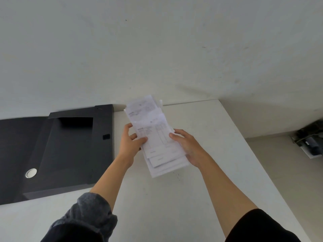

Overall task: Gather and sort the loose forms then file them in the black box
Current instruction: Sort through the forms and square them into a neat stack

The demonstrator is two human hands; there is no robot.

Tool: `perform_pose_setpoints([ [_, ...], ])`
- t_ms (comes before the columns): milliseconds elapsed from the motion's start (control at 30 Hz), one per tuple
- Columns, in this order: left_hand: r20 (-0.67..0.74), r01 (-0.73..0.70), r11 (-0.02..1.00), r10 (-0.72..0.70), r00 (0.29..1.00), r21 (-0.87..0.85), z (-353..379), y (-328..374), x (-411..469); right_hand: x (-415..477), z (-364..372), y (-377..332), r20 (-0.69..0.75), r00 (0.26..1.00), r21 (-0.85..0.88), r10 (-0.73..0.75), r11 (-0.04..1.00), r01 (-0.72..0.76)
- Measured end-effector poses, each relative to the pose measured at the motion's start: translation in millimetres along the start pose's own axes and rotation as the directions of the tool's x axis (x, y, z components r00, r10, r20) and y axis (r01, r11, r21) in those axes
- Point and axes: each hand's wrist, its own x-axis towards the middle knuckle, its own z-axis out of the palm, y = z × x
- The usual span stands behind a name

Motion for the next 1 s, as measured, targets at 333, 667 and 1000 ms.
perform_pose_setpoints([
  [333, -0.191, -0.081, 0.978, 0.044, 0.981, -0.194, -3.9, 7.4, 6.8, -9.5, 12.8, 10.6, 0.049, 0.999, 0.281, 0.000, 0.960, -0.014],
  [667, 0.079, -0.017, 0.943, 0.046, 0.996, -0.333, 3.5, 7.6, 0.8, -4.4, 13.4, 4.6, -0.161, 0.982, 0.239, -0.098, 0.962, 0.135],
  [1000, 0.170, -0.077, 0.981, 0.108, 0.979, -0.178, 12.1, 15.0, 2.6, -3.0, 13.9, 0.2, -0.246, 0.956, 0.240, -0.160, 0.946, 0.220],
])
